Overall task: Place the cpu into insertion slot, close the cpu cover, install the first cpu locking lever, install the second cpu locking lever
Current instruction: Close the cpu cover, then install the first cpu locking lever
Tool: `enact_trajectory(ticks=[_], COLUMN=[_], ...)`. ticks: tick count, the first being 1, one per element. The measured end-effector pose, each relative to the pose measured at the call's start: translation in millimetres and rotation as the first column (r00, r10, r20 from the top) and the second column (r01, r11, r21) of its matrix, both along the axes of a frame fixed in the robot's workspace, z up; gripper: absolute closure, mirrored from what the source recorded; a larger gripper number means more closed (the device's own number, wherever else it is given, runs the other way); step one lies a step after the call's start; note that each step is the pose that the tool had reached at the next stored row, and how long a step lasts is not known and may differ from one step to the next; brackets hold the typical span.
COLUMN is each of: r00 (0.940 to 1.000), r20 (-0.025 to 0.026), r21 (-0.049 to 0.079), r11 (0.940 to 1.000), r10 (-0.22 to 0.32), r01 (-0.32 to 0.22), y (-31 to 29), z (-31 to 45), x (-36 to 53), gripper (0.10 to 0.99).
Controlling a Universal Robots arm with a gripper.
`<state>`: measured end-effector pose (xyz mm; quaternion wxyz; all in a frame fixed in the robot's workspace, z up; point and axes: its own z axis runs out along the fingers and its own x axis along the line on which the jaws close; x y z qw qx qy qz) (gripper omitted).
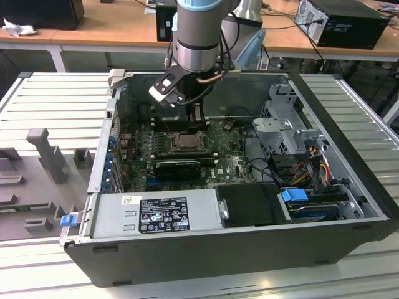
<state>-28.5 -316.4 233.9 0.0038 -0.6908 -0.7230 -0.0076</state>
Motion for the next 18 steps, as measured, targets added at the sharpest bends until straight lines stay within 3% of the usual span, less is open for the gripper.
enact_trajectory(ticks=[13,18], r00=[1.0,1.0], r20=[-0.0002,0.0], r21=[0.001,0.001], r11=[1.0,1.0], r10=[0.0,0.0], r01=[0.0,0.0], y=[-0.1,0.0], z=[-0.2,11.7], x=[-15.5,-15.7], gripper=[0.98,0.98])
